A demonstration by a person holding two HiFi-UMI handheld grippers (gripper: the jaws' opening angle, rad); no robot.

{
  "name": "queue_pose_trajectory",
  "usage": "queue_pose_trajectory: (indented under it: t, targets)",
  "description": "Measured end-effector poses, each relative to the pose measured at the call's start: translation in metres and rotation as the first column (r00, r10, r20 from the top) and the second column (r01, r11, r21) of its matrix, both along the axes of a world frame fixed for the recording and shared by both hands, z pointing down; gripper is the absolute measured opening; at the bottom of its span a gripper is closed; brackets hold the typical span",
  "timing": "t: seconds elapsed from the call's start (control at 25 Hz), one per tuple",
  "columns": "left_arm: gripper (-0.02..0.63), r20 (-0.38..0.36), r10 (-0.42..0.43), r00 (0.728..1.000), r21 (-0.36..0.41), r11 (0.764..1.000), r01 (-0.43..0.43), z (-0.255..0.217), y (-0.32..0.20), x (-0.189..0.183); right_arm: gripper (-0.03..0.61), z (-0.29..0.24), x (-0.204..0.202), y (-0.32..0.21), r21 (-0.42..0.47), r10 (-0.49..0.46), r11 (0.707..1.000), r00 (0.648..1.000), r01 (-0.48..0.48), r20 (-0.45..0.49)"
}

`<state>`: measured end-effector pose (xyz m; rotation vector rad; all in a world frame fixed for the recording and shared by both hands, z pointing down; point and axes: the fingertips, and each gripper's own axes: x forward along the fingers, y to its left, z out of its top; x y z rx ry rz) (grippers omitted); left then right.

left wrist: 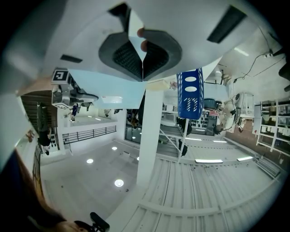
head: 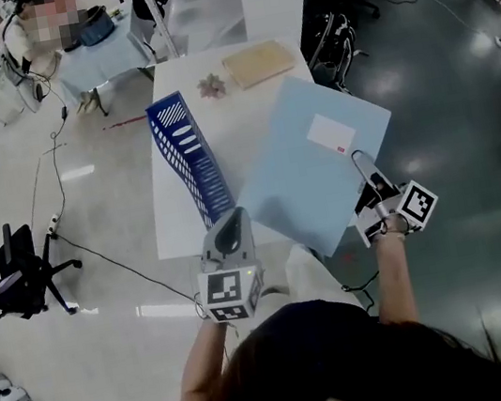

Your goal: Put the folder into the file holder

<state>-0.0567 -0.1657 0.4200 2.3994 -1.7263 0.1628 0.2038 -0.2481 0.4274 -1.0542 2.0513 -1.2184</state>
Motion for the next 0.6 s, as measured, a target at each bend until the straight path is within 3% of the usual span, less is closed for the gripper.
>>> queue_pose_trajectory:
  t: [0.28,0.6]
  targets:
    - [0.006,0.010,-0.003,1.000,0.029,1.000,0.003,-0.005,0.023,-0.013,0.147,-0.019,-0.017,0.020,0.049,0.000,0.999,1.000,0.001,-0.014]
    - [0.006,0.011,-0.005,1.000,0.037,0.999,0.005,-0.010,0.044,-0.030,0.147,-0.053,-0.040,0.038,0.141,0.037,0.990,0.994,-0.023,-0.100]
